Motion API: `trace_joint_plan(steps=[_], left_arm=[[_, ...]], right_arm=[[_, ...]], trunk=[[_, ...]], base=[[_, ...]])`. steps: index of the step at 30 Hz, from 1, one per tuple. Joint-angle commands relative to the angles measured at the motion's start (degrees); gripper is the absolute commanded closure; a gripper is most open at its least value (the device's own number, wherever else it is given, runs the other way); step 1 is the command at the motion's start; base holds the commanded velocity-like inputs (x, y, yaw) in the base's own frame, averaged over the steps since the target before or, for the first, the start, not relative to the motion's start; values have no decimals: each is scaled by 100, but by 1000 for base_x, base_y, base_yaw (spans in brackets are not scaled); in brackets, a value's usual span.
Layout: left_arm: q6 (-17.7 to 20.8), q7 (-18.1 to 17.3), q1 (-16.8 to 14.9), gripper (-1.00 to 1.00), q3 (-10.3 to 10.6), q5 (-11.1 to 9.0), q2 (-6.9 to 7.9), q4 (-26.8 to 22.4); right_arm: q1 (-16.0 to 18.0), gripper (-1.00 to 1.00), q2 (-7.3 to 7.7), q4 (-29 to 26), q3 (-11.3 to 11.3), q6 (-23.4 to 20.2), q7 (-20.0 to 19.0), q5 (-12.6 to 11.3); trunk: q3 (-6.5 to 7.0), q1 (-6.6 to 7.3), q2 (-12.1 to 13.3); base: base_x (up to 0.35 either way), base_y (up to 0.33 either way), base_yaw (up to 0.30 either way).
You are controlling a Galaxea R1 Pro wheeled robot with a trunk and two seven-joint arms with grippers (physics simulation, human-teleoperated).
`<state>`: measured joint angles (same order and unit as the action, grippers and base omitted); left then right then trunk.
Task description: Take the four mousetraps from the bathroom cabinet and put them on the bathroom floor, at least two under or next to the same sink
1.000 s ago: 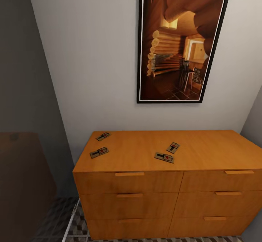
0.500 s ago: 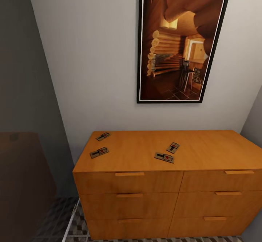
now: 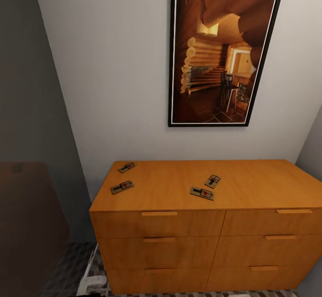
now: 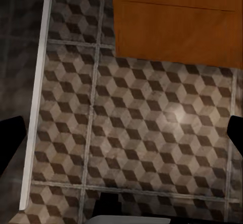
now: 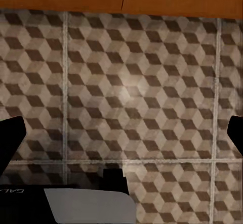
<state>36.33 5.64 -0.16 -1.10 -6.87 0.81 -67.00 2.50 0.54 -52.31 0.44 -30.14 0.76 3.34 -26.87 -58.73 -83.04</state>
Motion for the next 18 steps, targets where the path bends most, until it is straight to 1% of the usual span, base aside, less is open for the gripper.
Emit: trace_joint_plan(steps=[1,3,5,7,10,13,14,15,16,17,18], left_arm=[[90,53,-1,-100,7,-61,3,-108],[192,57,-1,-100,13,-61,4,-271],[315,64,-1,-100,26,-59,6,-508],[361,66,-1,-100,36,-49,6,-605],[575,62,-1,-100,57,78,-1,-961],[732,61,-1,-100,63,183,-6,-1214],[784,61,-1,-100,65,215,-7,-1304],[871,61,-1,-100,69,271,-8,-1480],[956,60,-1,-100,72,338,-9,-1717],[990,60,-3,-100,73,370,-10,-1840],[1003,60,-3,-100,73,384,-10,-1886]], right_arm=[[1,-100,4,-120,4,-90,2,32],[1,-100,11,-333,2,-196,2,30],[-2,-100,19,-727,6,-368,3,28],[-3,-100,20,-917,10,-423,6,29],[-3,-100,20,-1505,7,-570,10,39],[-3,-100,22,-1784,-63,-715,11,41],[-3,-100,23,-1878,-103,-778,9,42],[-3,-100,23,-2086,-203,-914,7,43],[-4,-100,21,-2447,-380,-1141,5,45],[-4,-100,21,-2697,-495,-1305,4,44],[-4,-100,20,-2820,-549,-1388,2,44]], trunk=[[-6,0,-4],[-6,0,-4],[-6,0,-4],[-6,0,-4],[-6,0,-4],[-6,0,-4],[-6,0,-4],[-6,0,-4],[-6,0,-4],[-6,0,-4],[-6,0,-4]], base=[[0,0,0],[0,0,0],[0,0,0],[0,0,0],[0,0,0],[0,0,0],[0,0,0],[0,0,0],[0,0,0],[0,0,0],[0,0,0]])
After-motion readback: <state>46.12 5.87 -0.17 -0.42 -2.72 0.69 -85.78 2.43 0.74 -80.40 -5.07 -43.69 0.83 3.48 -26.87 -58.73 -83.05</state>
